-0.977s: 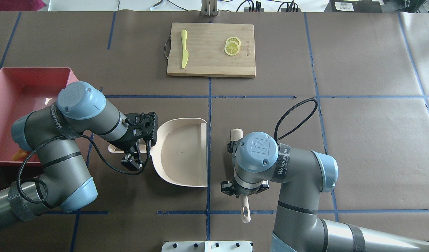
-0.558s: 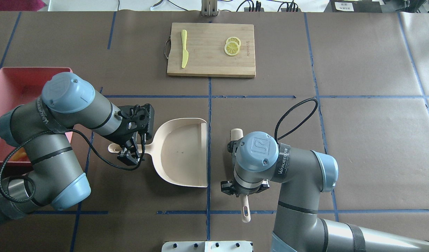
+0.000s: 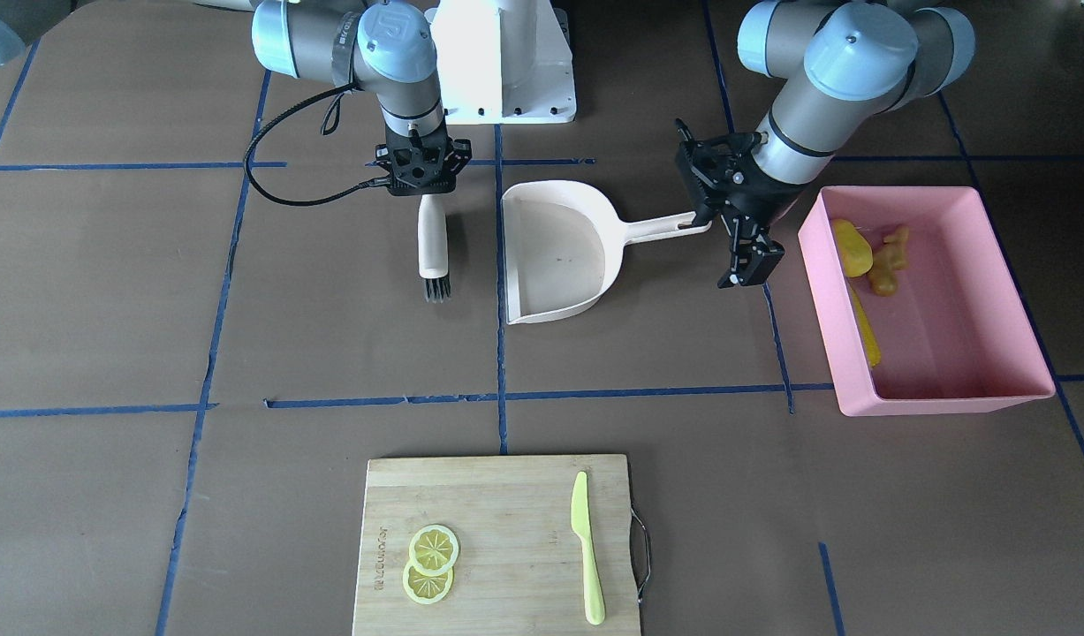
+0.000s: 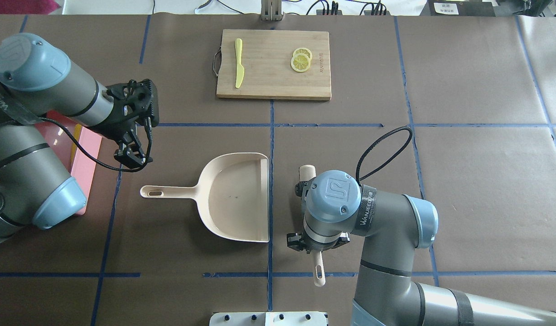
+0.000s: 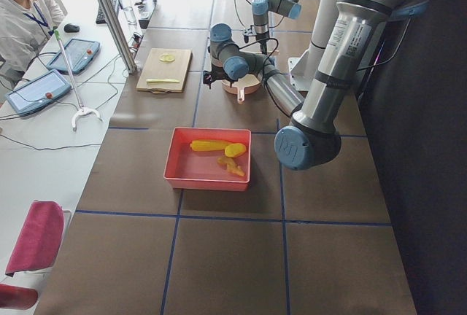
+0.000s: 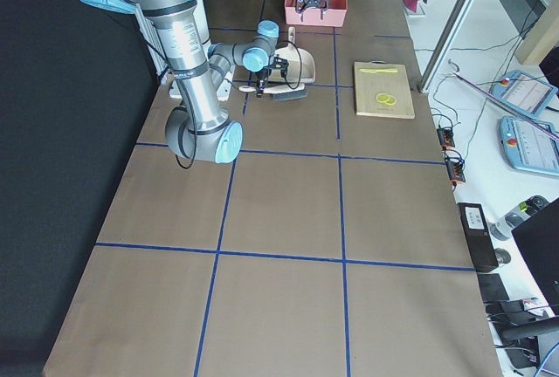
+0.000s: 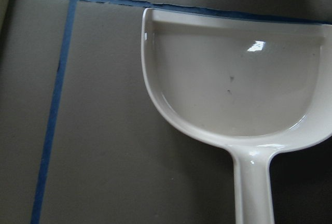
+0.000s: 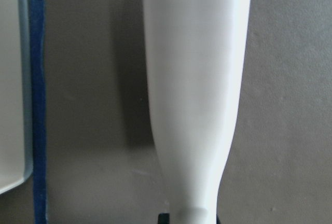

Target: Sweep and dump trash into bin

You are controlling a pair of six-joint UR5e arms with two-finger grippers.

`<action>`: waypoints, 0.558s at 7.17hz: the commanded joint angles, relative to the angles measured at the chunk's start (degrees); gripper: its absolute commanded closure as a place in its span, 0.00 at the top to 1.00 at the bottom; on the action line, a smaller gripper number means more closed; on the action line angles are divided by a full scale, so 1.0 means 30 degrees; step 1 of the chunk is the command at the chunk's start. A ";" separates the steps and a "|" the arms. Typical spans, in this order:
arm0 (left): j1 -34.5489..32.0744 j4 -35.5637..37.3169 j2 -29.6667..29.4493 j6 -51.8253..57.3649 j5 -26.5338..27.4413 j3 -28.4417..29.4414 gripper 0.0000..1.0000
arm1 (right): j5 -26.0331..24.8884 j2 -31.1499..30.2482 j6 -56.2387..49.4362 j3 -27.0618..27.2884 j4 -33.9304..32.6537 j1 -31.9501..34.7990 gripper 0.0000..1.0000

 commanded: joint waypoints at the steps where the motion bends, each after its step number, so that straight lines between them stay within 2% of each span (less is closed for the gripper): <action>1: -0.1886 0.0287 0.0902 0.0834 0.0030 0.0174 1.00 | -0.0050 -0.0017 -0.0001 -0.0018 0.0014 0.0002 0.00; 3: -0.3934 0.0287 0.1519 0.0812 0.0118 0.1690 1.00 | -0.0196 -0.0164 -0.0001 -0.0018 0.0014 -0.0027 0.00; 4: -0.5714 0.0345 0.1957 0.0667 -0.0085 0.2569 1.00 | -0.0197 -0.0193 -0.0030 -0.0018 0.0014 -0.0027 0.00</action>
